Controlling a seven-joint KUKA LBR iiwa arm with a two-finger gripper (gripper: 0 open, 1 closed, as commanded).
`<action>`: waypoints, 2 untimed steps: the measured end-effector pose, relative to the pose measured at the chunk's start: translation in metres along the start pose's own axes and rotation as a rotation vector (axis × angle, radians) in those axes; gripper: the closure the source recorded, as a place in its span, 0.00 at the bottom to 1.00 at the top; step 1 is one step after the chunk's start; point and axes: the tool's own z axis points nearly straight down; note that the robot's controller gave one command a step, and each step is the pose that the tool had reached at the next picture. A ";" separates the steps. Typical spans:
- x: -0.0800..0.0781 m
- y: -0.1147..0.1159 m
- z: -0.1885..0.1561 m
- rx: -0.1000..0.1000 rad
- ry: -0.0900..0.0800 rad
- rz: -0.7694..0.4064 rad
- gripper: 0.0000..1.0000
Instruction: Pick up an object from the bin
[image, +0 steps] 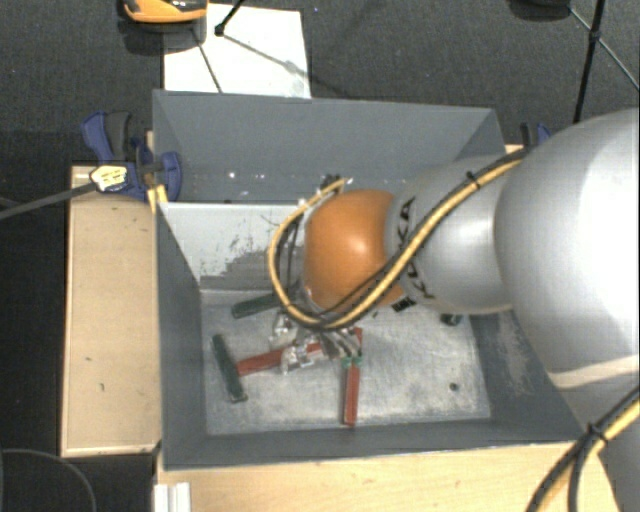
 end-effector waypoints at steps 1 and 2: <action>0.000 0.000 0.000 0.000 0.000 0.002 1.00; 0.000 -0.015 -0.144 0.002 0.005 -0.045 1.00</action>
Offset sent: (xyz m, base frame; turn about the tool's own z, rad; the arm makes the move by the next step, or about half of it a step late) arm 0.0014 -0.0153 0.1426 -0.0488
